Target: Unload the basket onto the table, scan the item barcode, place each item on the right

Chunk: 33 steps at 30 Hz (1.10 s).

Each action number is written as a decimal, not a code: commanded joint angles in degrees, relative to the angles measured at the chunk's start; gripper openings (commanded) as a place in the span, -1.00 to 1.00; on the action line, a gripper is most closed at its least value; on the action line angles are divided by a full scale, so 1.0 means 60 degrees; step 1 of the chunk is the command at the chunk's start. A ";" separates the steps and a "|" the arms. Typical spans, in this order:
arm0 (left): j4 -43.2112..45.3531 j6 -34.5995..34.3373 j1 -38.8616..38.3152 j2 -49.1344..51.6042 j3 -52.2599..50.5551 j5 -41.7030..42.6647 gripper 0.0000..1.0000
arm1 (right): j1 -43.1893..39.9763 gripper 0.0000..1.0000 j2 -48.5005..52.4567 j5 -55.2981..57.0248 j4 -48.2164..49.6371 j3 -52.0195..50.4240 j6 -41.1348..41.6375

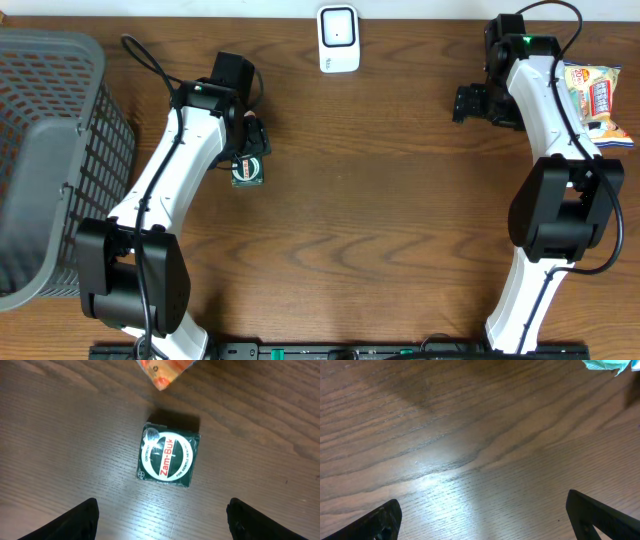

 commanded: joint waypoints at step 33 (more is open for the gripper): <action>0.0918 0.2463 0.1035 0.1126 -0.0637 0.2251 0.64 | 0.0044 0.99 -0.0113 0.0113 -0.0007 -0.0033 0.0011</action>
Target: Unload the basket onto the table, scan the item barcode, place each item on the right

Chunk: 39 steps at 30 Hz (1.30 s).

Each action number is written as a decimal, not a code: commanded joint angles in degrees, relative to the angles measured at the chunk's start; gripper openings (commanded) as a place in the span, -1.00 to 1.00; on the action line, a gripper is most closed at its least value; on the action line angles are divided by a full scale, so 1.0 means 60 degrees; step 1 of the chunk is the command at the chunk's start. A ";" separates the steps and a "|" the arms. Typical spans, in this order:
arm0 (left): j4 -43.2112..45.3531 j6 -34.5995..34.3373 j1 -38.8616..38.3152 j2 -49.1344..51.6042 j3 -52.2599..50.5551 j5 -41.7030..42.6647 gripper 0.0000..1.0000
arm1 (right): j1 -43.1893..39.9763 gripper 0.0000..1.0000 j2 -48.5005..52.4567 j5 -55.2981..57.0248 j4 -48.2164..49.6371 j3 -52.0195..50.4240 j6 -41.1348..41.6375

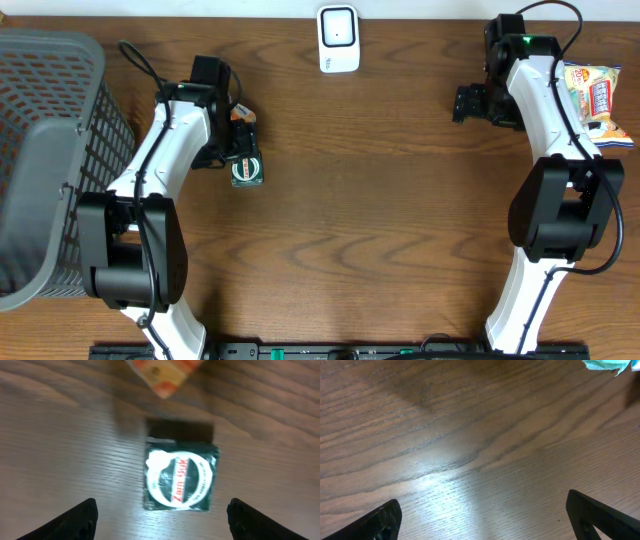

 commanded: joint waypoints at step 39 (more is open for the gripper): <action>0.1705 -0.0164 0.0484 0.0466 -0.1512 -0.1213 -0.80 | 0.0055 0.99 -0.0113 0.0113 -0.0007 -0.0033 0.0011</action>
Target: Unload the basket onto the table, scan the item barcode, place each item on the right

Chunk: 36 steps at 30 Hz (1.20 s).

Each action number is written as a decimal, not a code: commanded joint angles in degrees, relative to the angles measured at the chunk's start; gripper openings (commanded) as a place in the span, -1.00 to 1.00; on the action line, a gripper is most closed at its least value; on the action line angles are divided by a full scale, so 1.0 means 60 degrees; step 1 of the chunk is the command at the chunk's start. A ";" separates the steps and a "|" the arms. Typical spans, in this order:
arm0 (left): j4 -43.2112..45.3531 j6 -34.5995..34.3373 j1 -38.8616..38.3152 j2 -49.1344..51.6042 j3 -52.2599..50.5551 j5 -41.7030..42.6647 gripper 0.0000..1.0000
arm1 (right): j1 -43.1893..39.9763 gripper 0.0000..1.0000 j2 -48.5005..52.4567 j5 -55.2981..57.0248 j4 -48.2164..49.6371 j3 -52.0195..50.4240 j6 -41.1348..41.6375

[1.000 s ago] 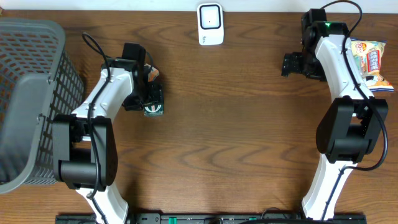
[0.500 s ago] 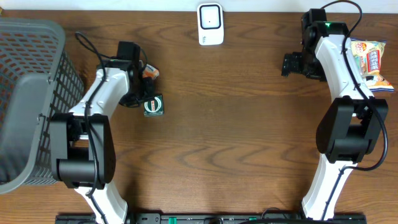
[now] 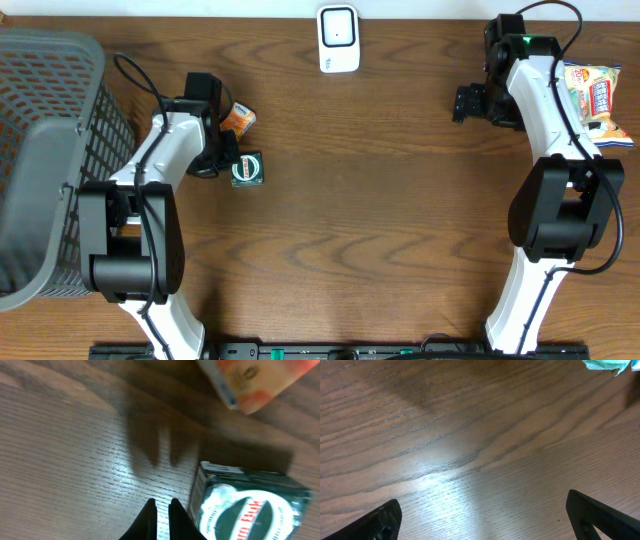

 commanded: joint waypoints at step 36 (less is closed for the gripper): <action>-0.0080 -0.1898 -0.3370 -0.1541 0.1162 0.0758 -0.82 | 0.0055 0.99 -0.0113 0.0113 -0.0007 -0.0033 0.0011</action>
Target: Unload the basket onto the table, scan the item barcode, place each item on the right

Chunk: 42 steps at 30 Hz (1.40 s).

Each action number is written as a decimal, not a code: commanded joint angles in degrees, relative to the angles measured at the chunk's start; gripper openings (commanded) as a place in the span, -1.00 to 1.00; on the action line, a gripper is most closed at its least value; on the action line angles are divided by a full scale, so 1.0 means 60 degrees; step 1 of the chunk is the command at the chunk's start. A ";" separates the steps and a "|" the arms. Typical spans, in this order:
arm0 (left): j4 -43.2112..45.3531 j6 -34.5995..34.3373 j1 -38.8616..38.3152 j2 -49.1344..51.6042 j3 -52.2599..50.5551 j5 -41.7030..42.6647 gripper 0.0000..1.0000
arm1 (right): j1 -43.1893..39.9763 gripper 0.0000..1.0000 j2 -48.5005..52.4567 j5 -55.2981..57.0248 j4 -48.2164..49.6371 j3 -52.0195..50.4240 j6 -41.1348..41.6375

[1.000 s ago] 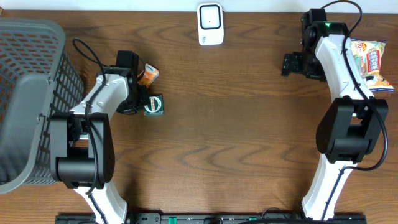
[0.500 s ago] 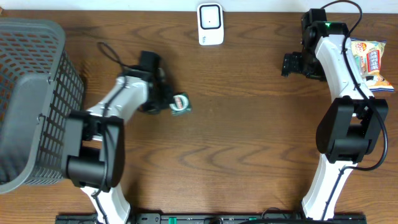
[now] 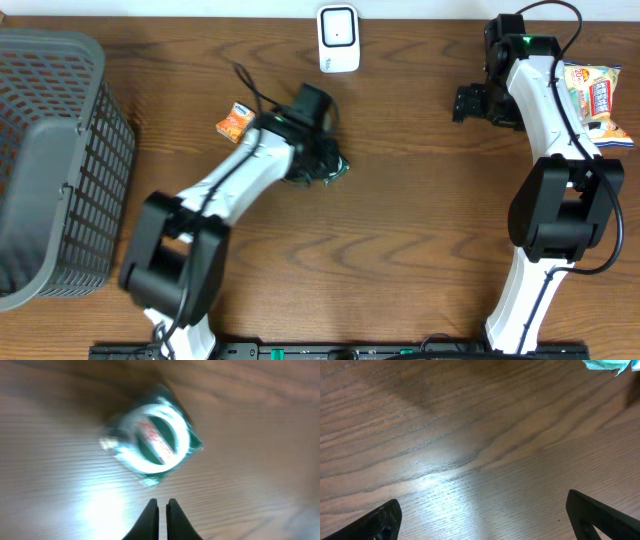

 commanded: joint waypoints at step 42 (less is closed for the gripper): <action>-0.2892 0.0302 0.2605 -0.1810 0.0240 -0.4656 0.95 | 0.3209 0.99 -0.0109 -0.4255 0.1351 -0.0069 -0.2288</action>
